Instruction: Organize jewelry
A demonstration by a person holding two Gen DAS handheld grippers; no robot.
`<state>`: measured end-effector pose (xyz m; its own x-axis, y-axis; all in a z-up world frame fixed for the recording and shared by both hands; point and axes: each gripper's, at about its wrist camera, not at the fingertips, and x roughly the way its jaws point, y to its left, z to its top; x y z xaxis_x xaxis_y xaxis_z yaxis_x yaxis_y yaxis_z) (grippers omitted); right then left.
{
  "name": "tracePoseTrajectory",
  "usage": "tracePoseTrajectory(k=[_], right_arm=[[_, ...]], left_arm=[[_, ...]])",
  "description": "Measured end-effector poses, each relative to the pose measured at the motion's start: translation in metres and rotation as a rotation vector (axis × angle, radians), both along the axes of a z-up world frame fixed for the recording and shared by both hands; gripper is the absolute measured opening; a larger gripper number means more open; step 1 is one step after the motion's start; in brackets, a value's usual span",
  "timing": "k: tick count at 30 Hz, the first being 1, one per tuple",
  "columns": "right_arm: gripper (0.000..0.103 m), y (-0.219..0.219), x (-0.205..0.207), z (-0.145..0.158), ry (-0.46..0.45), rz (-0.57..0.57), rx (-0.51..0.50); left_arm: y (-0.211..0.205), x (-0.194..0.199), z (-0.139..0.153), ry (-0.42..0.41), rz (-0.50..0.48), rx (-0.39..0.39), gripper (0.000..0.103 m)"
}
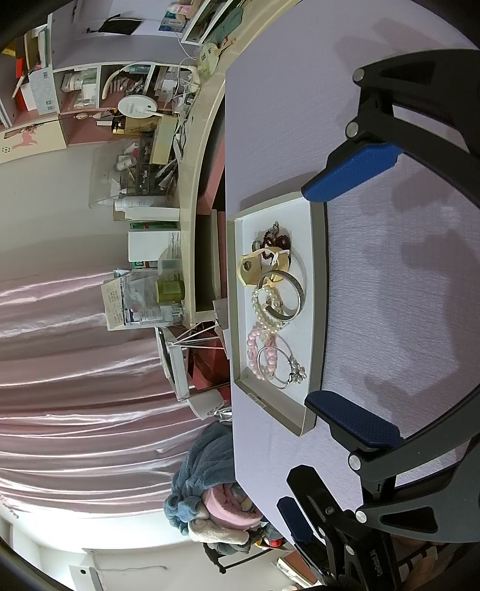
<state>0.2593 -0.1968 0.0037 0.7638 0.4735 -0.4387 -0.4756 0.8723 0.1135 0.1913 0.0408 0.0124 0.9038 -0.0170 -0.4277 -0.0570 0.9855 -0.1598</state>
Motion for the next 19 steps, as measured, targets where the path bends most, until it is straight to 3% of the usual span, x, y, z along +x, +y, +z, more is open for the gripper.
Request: tracePoseTrajectory(k=[19], right_arm=[[0.102, -0.0010, 0.0001, 0.0008, 0.000, 0.000, 0.000]], left_arm=[[-0.0018, -0.0003, -0.0033, 0.003, 0.003, 0.001, 0.101]])
